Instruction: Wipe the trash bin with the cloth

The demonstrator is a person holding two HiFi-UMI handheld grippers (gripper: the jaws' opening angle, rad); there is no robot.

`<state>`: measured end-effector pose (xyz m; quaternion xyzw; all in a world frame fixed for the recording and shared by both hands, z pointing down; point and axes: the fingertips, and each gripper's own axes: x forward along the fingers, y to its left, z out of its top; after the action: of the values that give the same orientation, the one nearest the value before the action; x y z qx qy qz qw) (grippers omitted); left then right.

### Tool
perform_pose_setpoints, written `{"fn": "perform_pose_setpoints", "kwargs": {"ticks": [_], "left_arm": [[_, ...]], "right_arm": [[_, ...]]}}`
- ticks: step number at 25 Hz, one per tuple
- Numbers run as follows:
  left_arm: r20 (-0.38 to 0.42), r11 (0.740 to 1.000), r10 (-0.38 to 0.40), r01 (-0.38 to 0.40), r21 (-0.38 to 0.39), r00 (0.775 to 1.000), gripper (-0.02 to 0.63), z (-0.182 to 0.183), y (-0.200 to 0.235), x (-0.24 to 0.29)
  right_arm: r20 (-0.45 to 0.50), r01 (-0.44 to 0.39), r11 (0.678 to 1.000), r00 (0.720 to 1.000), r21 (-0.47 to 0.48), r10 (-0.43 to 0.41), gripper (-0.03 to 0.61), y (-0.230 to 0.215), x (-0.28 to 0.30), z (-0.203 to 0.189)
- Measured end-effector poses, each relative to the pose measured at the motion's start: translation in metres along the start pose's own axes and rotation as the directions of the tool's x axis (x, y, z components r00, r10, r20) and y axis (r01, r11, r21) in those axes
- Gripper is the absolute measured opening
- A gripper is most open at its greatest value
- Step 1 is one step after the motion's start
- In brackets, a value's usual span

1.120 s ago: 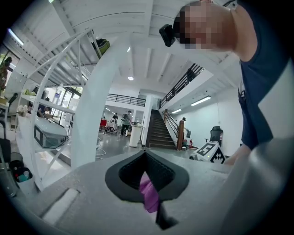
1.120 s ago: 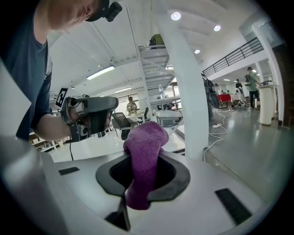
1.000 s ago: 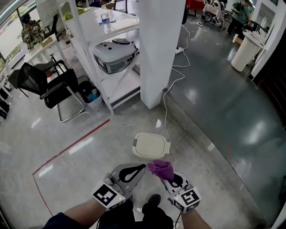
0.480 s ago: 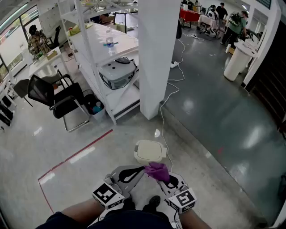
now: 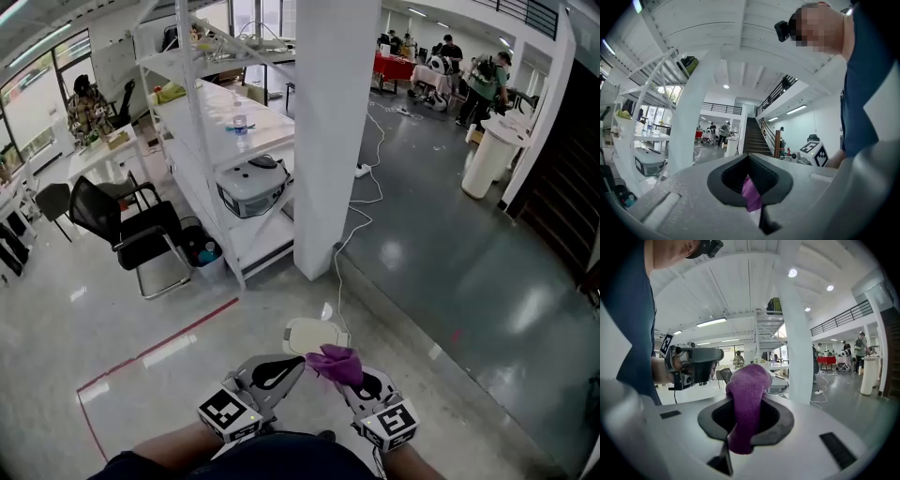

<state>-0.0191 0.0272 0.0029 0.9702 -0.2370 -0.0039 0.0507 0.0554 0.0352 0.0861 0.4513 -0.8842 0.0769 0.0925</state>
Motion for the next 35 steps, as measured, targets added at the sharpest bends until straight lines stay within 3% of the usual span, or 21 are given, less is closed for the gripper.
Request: {"fn": "perform_pose_setpoints", "kwargs": {"ticks": [11, 35], "left_arm": [[0.002, 0.999, -0.024, 0.023, 0.042, 1.000, 0.003, 0.003, -0.014, -0.005], [0.007, 0.999, -0.025, 0.025, 0.042, 1.000, 0.003, 0.003, -0.029, -0.004]], "right_arm": [[0.019, -0.003, 0.999, 1.000, -0.040, 0.004, 0.080, 0.010, -0.010, 0.013], [0.029, -0.005, 0.999, 1.000, -0.050, 0.006, 0.080, 0.011, -0.023, 0.016]]}}
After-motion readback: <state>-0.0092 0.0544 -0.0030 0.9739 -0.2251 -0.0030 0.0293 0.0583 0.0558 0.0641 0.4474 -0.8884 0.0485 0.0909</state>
